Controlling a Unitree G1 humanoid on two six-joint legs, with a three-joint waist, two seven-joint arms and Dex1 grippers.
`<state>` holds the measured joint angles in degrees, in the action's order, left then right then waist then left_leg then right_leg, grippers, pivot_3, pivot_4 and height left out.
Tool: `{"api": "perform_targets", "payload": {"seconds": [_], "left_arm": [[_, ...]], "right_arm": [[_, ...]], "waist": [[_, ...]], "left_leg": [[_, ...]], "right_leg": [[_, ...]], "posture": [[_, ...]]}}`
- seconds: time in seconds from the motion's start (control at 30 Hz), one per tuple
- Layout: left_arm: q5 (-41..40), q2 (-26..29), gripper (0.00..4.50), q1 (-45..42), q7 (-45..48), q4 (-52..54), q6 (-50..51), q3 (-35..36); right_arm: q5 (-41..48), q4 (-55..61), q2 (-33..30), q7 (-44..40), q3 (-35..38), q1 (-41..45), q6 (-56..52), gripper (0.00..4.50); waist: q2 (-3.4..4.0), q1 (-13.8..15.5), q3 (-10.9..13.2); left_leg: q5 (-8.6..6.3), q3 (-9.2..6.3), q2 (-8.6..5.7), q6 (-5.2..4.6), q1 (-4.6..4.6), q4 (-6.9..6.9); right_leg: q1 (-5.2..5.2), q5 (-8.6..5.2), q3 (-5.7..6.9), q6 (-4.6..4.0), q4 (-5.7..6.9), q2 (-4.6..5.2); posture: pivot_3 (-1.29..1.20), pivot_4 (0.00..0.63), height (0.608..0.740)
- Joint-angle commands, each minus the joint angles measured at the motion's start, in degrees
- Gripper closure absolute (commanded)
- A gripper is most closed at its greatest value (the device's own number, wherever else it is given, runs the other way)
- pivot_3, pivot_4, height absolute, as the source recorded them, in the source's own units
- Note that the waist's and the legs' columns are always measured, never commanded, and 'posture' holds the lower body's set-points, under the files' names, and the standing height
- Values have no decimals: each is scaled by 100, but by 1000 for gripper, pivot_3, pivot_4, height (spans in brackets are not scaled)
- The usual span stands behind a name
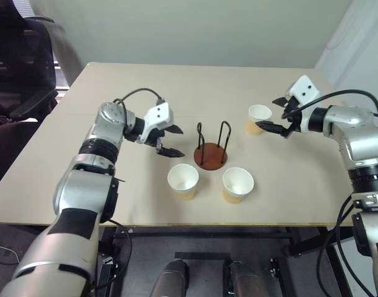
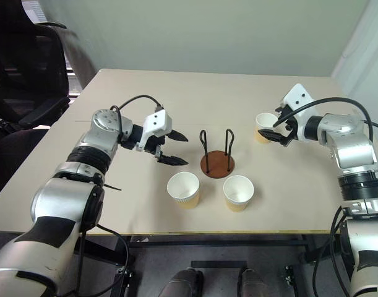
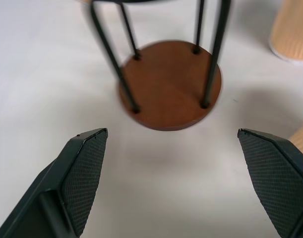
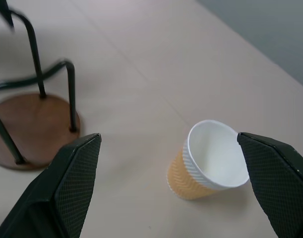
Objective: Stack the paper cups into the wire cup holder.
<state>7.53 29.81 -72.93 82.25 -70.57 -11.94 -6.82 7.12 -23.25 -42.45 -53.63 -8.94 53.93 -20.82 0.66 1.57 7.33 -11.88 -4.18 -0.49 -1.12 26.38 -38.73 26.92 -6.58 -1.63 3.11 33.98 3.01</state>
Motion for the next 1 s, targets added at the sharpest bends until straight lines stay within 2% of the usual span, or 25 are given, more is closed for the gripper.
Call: {"api": "perform_targets", "payload": {"seconds": [0.03,0.17,0.57,1.0], "left_arm": [[-230,253,18,-273,-139,10,163,289],[-316,439,18,-324,-310,14,316,443],[-751,425,18,-366,-79,219,614,717],[-921,399,18,-393,342,415,871,686]], "right_arm": [[-428,-546,33,-169,-189,358,638,0],[-912,-1401,227,-118,-412,693,1318,0],[-1937,-3530,737,206,-728,1653,2731,0],[-2880,-4660,978,704,-1123,2099,3353,0]], "waist": [[0,-3,0],[2,-21,1],[5,-25,3],[7,-46,4]], "left_leg": [[-2,1,0,1,1,0],[-7,0,0,2,4,3],[-12,-1,1,10,12,15],[-20,-3,5,21,14,24]], "right_leg": [[4,1,0,-1,1,0],[15,3,-1,-6,4,0],[33,9,0,-19,8,3],[42,7,1,-27,8,3]], "posture": [[0,150,740],[0,150,740],[0,150,740],[0,150,740]]}}
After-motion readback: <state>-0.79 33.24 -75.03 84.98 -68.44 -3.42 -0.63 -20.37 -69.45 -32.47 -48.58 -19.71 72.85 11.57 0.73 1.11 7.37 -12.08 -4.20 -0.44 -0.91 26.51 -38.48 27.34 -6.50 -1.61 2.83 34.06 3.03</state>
